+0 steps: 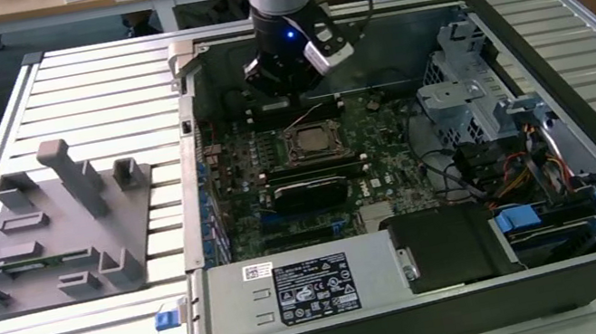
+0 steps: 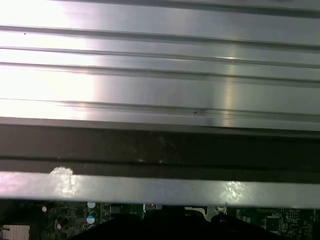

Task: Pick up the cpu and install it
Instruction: 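Install the first cpu locking lever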

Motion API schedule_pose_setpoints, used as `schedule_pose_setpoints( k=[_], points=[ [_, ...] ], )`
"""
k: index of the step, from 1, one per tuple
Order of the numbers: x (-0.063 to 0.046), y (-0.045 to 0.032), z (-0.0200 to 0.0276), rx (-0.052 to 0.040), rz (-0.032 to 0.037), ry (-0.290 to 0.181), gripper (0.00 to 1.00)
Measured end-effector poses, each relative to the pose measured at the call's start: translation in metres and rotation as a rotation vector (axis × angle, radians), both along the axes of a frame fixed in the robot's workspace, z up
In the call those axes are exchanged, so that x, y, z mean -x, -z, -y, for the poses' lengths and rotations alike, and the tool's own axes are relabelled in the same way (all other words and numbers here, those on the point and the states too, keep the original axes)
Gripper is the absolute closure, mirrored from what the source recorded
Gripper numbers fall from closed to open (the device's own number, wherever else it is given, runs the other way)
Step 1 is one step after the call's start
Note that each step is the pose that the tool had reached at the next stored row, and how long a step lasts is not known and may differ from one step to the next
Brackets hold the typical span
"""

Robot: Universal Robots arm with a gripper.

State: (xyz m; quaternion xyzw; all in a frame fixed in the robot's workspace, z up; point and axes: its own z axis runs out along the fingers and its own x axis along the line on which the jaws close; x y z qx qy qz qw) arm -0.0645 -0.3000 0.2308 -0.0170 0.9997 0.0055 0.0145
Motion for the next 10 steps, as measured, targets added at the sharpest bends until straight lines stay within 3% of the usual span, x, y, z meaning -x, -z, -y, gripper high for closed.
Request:
schedule_pose_setpoints(
  k=[4, 10],
  points=[
    [-0.0026, 0.0039, -0.0037, 0.0117, -0.0001, 0.000, 0.89],
    [-0.0082, 0.0048, -0.0057, 0.0122, -0.0001, 0.000, 0.89]
  ],
)
